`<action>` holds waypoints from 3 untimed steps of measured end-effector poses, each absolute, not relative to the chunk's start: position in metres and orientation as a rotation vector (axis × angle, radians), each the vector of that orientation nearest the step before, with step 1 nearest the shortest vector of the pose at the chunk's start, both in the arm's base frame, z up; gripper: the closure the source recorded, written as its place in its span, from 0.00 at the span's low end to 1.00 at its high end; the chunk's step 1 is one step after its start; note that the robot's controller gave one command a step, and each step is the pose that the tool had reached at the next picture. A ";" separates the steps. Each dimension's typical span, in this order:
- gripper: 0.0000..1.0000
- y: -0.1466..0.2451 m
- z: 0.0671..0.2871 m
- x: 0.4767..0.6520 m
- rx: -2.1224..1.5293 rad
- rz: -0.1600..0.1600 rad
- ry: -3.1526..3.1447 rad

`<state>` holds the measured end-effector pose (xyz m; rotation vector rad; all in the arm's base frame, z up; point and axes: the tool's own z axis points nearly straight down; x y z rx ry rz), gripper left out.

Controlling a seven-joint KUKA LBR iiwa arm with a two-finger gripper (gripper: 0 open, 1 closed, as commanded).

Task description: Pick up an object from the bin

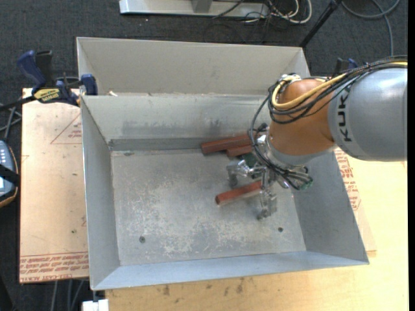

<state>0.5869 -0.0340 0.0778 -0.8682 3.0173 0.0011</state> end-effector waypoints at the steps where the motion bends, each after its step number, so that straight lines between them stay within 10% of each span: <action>1: 1.00 -0.050 0.070 0.583 -0.630 0.002 3.075; 3: 1.00 -0.049 0.072 0.583 -0.631 0.002 3.075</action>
Offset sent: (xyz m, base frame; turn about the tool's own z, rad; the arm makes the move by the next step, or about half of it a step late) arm 0.0000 0.0000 0.0000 0.0000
